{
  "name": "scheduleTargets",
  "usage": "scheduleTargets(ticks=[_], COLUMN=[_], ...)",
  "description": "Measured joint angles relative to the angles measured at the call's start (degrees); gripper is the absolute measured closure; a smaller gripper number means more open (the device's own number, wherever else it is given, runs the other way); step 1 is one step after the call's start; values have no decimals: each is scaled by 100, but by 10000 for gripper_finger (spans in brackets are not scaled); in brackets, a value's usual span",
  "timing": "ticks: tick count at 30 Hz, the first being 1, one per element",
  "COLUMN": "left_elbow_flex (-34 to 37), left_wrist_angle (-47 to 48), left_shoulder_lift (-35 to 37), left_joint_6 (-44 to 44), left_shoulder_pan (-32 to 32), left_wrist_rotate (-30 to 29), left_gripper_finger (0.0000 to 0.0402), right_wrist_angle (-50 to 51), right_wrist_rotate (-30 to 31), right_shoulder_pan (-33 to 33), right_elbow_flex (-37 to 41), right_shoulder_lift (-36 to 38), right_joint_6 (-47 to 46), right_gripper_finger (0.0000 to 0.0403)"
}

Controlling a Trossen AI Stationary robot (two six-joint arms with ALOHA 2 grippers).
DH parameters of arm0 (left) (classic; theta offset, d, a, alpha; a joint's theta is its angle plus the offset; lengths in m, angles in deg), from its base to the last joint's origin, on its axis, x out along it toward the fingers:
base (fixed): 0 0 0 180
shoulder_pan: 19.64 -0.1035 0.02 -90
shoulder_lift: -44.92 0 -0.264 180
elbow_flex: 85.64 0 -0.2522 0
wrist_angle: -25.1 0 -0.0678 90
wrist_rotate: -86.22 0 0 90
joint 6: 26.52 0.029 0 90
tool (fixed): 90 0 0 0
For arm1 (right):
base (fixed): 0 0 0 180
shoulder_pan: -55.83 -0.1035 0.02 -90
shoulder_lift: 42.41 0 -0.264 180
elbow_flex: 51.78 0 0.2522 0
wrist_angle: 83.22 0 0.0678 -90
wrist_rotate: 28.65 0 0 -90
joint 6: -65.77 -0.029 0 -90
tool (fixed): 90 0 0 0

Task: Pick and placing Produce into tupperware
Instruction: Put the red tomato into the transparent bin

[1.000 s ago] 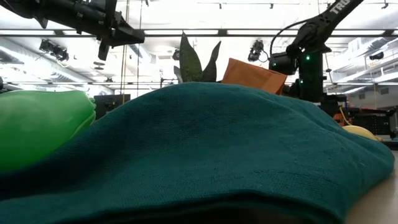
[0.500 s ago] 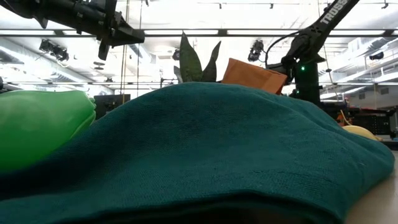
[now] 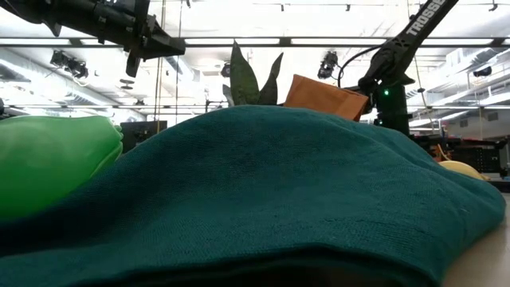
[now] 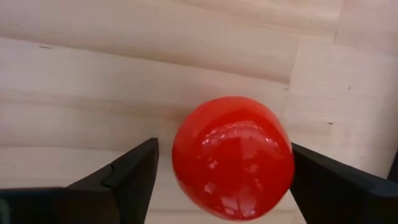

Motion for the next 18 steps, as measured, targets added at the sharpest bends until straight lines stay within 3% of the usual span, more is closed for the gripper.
scheduleTargets(ticks=[11, 18], left_elbow_flex=[0, 0], left_wrist_angle=[2, 47], left_shoulder_lift=[0, 0], left_joint_6=[1, 5], left_shoulder_pan=[0, 0], left_wrist_rotate=[0, 0], left_gripper_finger=[370, 377], right_wrist_angle=[7, 9], right_wrist_rotate=[4, 7], right_shoulder_pan=[20, 20], right_elbow_flex=[0, -7], right_shoulder_lift=[7, 85], right_joint_6=[4, 4], right_gripper_finger=[173, 182])
